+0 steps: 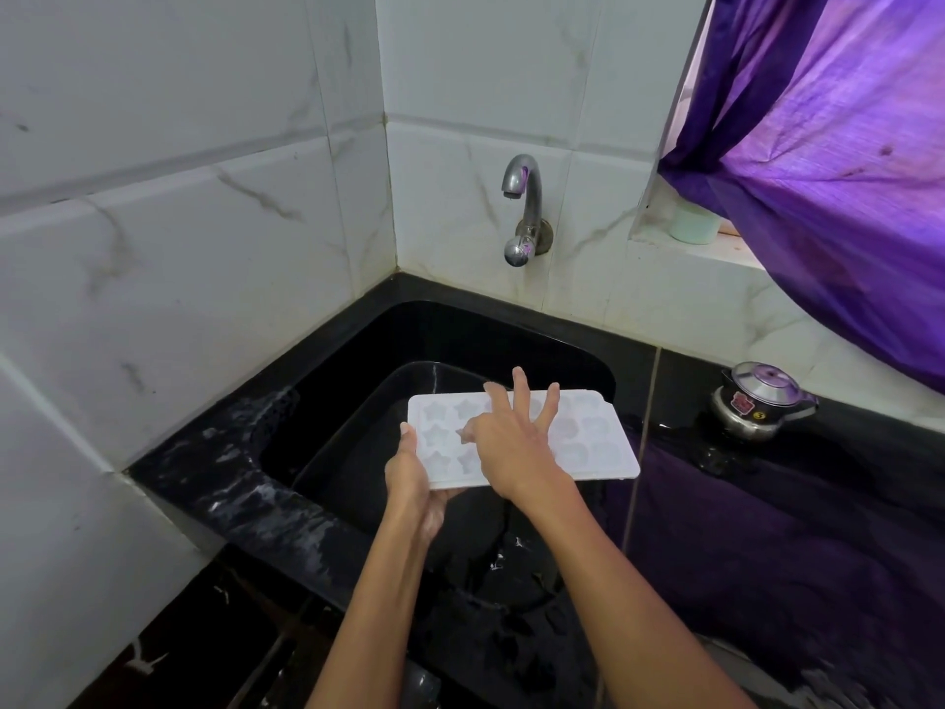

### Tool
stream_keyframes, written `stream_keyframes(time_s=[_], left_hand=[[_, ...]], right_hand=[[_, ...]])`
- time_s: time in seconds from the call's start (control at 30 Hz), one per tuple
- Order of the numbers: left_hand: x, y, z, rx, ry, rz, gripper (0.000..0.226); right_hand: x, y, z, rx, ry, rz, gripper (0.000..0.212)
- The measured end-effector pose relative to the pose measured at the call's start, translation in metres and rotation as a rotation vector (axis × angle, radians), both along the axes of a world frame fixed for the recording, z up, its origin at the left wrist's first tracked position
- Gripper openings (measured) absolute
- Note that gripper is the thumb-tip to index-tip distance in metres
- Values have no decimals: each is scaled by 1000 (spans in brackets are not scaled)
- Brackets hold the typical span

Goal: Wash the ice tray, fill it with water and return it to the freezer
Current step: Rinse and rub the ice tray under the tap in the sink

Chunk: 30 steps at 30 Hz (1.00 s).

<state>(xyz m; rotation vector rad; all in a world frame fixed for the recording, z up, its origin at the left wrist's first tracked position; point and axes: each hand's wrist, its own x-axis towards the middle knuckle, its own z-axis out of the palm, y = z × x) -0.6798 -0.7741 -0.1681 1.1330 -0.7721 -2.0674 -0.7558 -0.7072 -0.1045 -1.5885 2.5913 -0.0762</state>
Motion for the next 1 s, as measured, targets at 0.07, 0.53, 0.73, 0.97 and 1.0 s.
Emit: stream_keyframes(time_s=[0.07,0.53,0.73,0.97,1.0], left_hand=[[0,0,0,1,-2,8,41],[-5,-2,1,-6,9,3,45],[-5,-4,3,2,4,0,43],[-4,-3,4,-9,-5,5,43],[-3,-4,4,-5,-6,10,42]], right_hand=[[0,-1,-1,-7,-14,1,33],[2,-19,-4,-105,-26,65,46],[6,-24,-10,-45,-7,95,32],[6,-27,-12,-56,-10,91,30],[8,-27,-13,-53,-9,95,29]])
